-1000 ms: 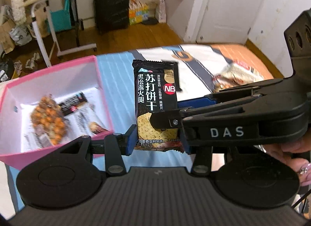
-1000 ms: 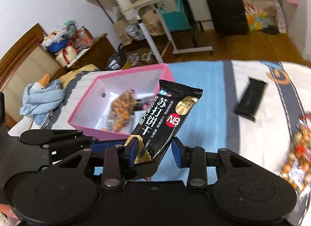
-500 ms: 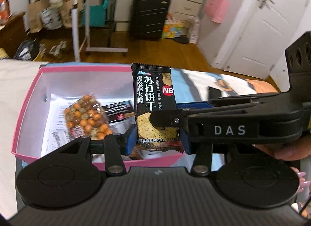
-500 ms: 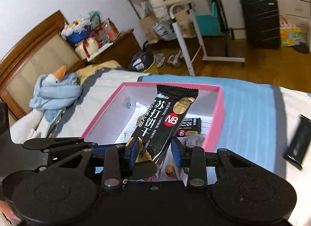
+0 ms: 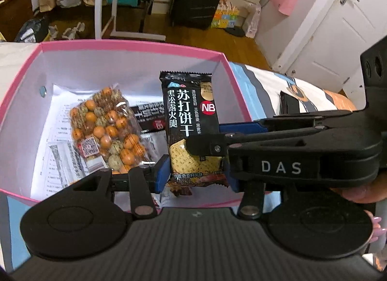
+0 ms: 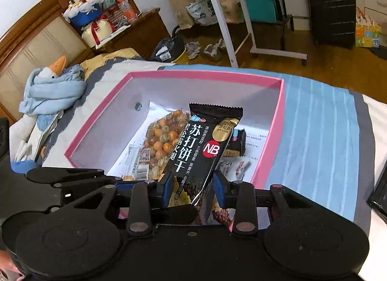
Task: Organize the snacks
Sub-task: 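Carry the cracker pack into the pink box and open the right gripper, then grasp the black bar with the left gripper, then carry the black bar into the pink box and open the left gripper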
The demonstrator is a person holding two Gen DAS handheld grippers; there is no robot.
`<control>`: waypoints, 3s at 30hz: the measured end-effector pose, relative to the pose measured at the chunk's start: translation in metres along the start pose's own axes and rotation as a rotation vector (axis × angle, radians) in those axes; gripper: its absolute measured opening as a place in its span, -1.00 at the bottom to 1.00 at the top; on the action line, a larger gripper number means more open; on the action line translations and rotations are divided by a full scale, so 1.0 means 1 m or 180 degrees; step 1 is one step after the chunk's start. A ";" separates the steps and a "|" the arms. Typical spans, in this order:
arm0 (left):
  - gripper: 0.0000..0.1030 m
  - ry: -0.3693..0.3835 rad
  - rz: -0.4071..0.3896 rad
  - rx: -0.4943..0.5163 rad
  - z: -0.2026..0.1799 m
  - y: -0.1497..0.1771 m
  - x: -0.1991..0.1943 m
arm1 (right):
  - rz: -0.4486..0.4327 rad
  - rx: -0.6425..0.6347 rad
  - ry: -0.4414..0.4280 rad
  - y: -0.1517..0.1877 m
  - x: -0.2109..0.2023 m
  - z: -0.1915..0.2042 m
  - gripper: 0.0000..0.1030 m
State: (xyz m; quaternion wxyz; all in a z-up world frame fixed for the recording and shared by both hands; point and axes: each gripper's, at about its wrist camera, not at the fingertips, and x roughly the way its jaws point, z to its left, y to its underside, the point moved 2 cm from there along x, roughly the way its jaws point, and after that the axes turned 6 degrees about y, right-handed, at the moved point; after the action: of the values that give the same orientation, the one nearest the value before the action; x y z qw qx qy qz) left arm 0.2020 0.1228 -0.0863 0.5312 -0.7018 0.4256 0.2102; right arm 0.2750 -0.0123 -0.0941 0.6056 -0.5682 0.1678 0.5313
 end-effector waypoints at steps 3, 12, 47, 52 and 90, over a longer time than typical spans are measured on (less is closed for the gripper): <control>0.15 0.0007 -0.0054 0.0063 -0.005 -0.001 -0.012 | -0.0122 0.0013 0.0073 0.002 -0.012 -0.001 -0.11; 0.23 -0.0067 -0.0172 0.0200 -0.017 0.000 -0.052 | -0.0431 0.0054 0.0033 0.014 -0.078 -0.021 -0.03; 0.65 0.0364 -0.0258 0.0957 -0.194 -0.015 0.063 | -0.0842 -0.0301 0.0953 0.098 -0.089 -0.150 0.76; 0.50 0.0340 -0.0137 0.0853 -0.195 -0.023 0.117 | -0.0883 -0.0256 0.1060 0.090 -0.060 -0.161 0.76; -0.32 0.0590 0.0771 0.0234 -0.184 -0.028 0.209 | -0.0179 -0.0310 0.1295 0.080 -0.036 -0.170 0.17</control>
State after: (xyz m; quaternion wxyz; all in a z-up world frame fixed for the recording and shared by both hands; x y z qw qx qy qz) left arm 0.3111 -0.1235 -0.1631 0.4858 -0.6417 0.5618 0.1914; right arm 0.2629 -0.1923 -0.1562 0.5456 -0.6968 0.2449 0.3960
